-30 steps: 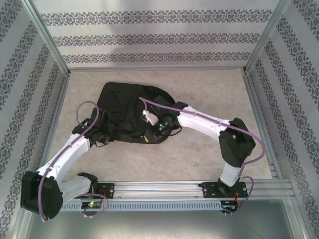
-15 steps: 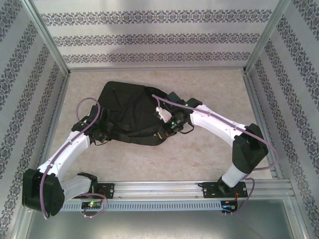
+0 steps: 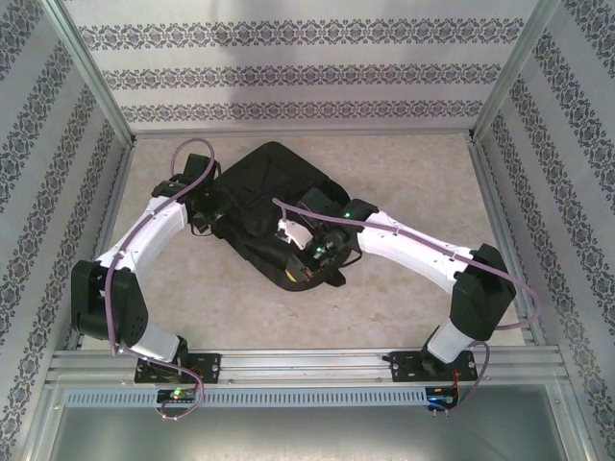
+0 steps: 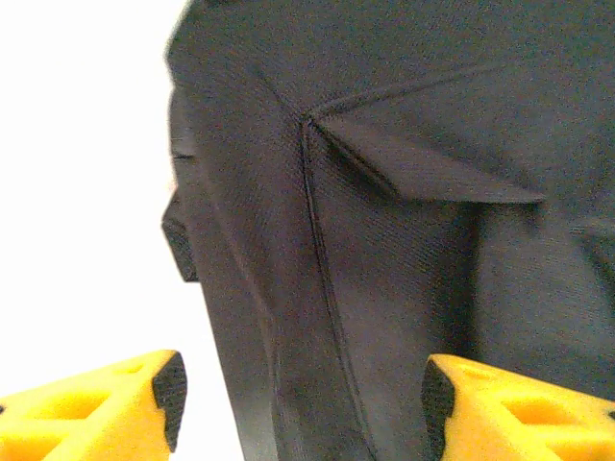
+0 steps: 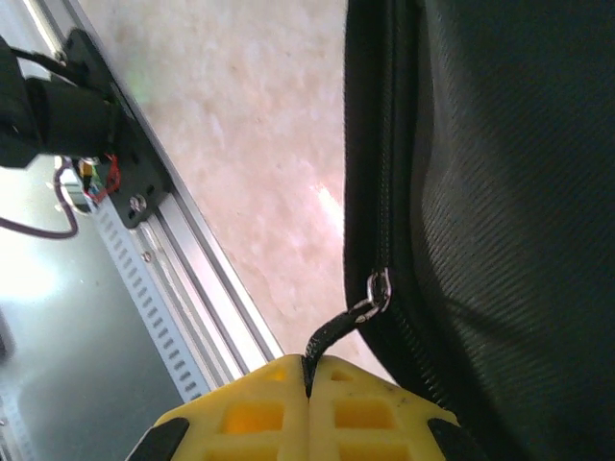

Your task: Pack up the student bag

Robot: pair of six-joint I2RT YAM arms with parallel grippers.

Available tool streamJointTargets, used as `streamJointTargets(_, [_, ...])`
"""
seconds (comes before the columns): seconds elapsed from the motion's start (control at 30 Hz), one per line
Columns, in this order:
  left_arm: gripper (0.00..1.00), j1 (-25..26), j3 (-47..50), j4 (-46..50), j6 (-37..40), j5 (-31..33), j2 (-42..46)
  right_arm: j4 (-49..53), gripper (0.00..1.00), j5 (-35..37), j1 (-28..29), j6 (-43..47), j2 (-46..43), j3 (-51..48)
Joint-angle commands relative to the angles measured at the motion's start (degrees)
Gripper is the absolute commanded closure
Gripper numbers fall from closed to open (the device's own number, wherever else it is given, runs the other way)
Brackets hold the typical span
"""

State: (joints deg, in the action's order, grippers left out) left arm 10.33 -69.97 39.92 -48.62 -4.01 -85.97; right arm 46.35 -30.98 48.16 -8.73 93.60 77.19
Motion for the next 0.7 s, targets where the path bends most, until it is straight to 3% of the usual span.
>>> streamJointTargets(0.0, [0.33,-0.2,-0.7,4.8,-0.5,-2.5,3.5,-3.3,1.00,-2.7,0.7,-3.0,1.7,3.0])
streamJointTargets(0.2, [0.46,1.4,14.7,-2.0,-14.9,-14.3,14.1,-8.4,1.00,-3.8,0.4,-7.6,3.9,3.1])
streamJointTargets(0.4, [0.51,5.1,20.4,-6.1,-20.4,-16.1,16.7,-9.1,1.00,-4.9,0.4,-8.1,4.7,1.9])
streamJointTargets(0.67, [0.59,6.7,21.8,-9.5,-21.5,-16.6,14.9,-11.2,1.00,-5.4,0.4,-9.6,4.7,-0.2])
